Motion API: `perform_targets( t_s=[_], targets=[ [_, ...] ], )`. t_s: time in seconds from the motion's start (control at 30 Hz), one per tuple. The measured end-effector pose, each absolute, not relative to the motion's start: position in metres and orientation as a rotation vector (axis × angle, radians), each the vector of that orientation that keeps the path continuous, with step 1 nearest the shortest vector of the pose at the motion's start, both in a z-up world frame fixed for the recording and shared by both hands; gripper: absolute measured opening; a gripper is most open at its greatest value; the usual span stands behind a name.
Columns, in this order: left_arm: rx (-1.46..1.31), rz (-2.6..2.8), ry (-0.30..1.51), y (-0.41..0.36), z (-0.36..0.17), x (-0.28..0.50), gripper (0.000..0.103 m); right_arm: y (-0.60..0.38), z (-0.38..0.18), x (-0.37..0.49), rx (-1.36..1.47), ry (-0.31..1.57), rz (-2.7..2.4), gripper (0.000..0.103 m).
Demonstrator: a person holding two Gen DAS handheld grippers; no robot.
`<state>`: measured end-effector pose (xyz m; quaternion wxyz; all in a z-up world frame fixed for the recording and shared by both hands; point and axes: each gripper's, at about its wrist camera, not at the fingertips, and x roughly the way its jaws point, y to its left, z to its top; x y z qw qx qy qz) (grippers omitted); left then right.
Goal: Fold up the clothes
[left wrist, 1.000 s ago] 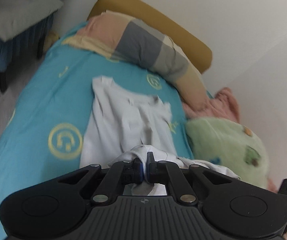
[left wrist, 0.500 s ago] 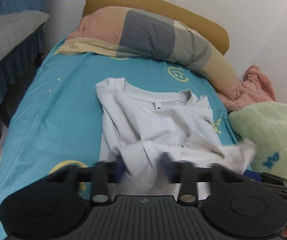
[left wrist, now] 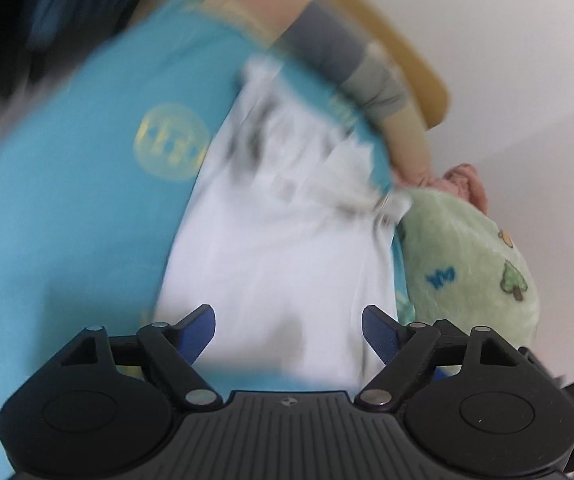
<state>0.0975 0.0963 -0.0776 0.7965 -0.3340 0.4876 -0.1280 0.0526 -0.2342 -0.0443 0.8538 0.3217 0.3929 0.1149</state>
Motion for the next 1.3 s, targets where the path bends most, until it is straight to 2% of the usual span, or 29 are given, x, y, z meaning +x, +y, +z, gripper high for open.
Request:
perform_targets(
  t_s=[0.13, 0.27, 0.43, 0.5, 0.53, 0.57, 0.6, 0.63, 0.67, 0.7, 0.73, 0.77, 1.03, 1.3],
  targets=[
    [-0.811, -0.32, 1.168, 0.089, -0.105, 0.089, 0.082, -0.247, -0.073, 0.025, 0.877, 0.897, 0.182, 0.079],
    [-0.838, -0.316, 1.193, 0.08, -0.126, 0.091, 0.083, -0.256, -0.111, 0.014, 1.094, 0.942, 0.098, 0.078],
    [-1.049, -0.196, 1.123, 0.102, -0.151, 0.095, 0.072, -0.261, -0.135, 0.013, 1.179, 0.88, 0.008, 0.074],
    [-1.09, -0.153, 1.096, 0.111, -0.155, 0.096, 0.056, -0.268, -0.134, 0.015, 1.181, 0.824, -0.028, 0.074],
    [-1.101, -0.136, 1.091, 0.114, -0.157, 0.096, 0.052, -0.271, -0.136, 0.017, 1.2, 0.805, -0.041, 0.071],
    [-1.112, -0.118, 1.086, 0.117, -0.159, 0.096, 0.04, -0.273, -0.138, 0.019, 1.204, 0.805, -0.048, 0.068],
    [-1.124, -0.101, 1.081, 0.12, -0.161, 0.096, 0.026, -0.275, -0.141, 0.021, 1.208, 0.805, -0.056, 0.059],
    [-1.114, -0.1, 1.079, 0.121, -0.16, 0.098, 0.021, -0.277, -0.143, 0.024, 1.212, 0.805, -0.063, 0.046],
    [-1.102, -0.1, 1.078, 0.121, -0.16, 0.099, 0.014, -0.277, -0.143, 0.025, 1.191, 0.806, -0.062, 0.039],
    [-1.09, -0.1, 1.077, 0.121, -0.16, 0.1, 0.01, -0.276, -0.142, 0.026, 1.169, 0.807, -0.061, 0.027],
    [-1.071, -0.115, 1.069, 0.122, -0.157, 0.102, 0.008, -0.276, -0.141, 0.027, 1.146, 0.808, -0.06, 0.011],
    [-1.052, -0.132, 1.06, 0.122, -0.153, 0.104, 0.007, -0.276, -0.139, 0.026, 1.135, 0.795, -0.044, 0.009],
    [-0.977, -0.27, 0.853, 0.124, -0.09, 0.078, 0.004, -0.28, -0.084, -0.002, 1.09, 0.605, 0.076, 0.006],
    [-0.957, -0.342, 0.73, 0.136, -0.05, 0.003, 0.003, -0.279, -0.046, -0.059, 1.054, 0.538, 0.129, 0.005]
  ],
)
